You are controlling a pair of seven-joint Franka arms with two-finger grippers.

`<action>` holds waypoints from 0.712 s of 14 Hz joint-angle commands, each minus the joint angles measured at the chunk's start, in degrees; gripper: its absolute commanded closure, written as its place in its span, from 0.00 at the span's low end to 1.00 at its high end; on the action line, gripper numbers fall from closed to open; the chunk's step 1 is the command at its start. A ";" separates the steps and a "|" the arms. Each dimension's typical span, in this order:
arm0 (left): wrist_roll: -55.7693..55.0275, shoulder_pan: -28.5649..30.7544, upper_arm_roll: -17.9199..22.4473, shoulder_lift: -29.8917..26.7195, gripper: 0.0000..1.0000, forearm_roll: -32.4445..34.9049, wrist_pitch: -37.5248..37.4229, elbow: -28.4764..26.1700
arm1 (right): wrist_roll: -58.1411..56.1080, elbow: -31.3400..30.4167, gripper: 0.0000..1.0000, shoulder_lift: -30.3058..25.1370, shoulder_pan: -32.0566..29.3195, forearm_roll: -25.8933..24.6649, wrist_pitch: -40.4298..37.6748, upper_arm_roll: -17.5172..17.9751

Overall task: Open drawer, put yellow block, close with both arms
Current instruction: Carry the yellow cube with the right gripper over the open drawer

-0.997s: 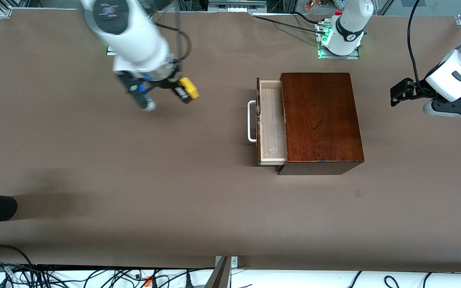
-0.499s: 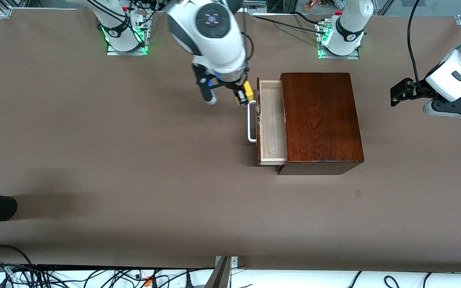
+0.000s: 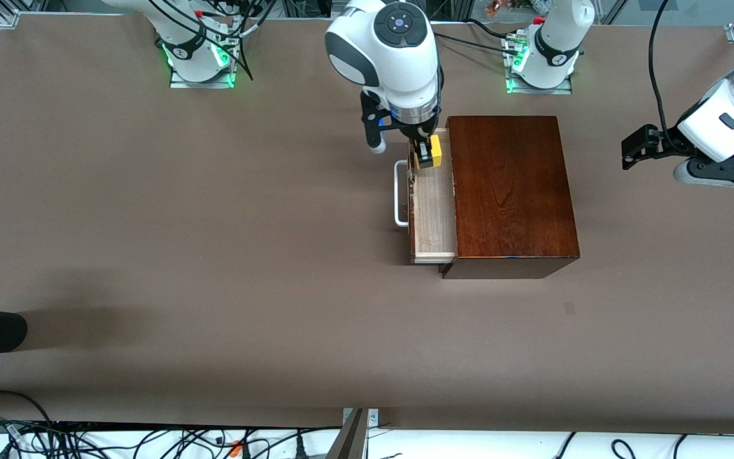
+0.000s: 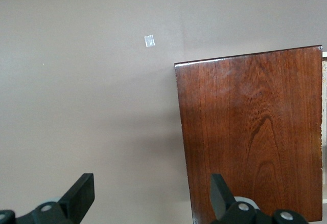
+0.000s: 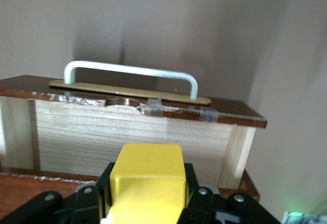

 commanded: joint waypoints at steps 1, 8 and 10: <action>0.15 -0.07 0.17 -0.74 0.00 -1.22 -0.78 0.19 | 3.87 2.54 1.00 3.55 1.19 -0.94 0.76 -0.51; 0.06 -0.16 0.17 -0.74 0.00 -1.22 -0.86 0.19 | 4.05 2.02 1.00 6.19 1.19 -0.51 2.25 -0.51; 0.15 -0.07 0.17 -0.74 0.00 -1.22 -0.86 0.19 | 4.14 2.02 1.00 6.71 1.28 -0.33 3.21 -0.42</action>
